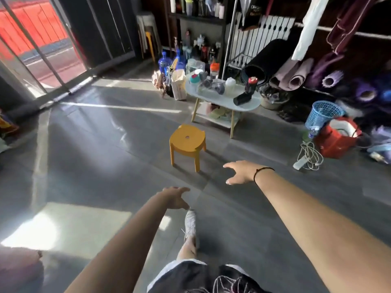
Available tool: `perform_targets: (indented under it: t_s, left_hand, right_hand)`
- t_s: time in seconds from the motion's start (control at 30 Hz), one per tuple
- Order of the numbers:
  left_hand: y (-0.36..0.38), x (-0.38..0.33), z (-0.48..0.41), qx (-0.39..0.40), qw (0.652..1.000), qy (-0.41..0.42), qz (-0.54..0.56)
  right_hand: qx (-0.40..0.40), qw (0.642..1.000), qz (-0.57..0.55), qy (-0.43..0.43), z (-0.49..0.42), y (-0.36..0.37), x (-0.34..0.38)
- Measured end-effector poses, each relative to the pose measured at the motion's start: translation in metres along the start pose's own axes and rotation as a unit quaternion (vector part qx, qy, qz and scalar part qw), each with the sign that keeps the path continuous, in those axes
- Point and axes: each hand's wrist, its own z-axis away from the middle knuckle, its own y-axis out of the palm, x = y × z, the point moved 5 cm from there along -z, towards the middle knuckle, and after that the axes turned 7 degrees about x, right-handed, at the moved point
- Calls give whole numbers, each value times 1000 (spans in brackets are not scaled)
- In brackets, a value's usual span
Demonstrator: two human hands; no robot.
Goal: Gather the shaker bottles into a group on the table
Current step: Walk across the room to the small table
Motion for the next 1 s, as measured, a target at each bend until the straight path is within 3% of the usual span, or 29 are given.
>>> perform_targets:
  t_s: [0.47, 0.8, 1.0]
  left_hand:
    - [-285, -56, -227, 21, 997, 72, -27]
    - [-361, -89, -334, 76, 992, 88, -45]
    - [-465, -109, -424, 40, 997, 67, -1]
  right_hand:
    - [-20, 995, -65, 74, -179, -219, -104]
    - [22, 989, -117, 89, -296, -289, -163]
    - [14, 994, -104, 38, -404, -380, -216]
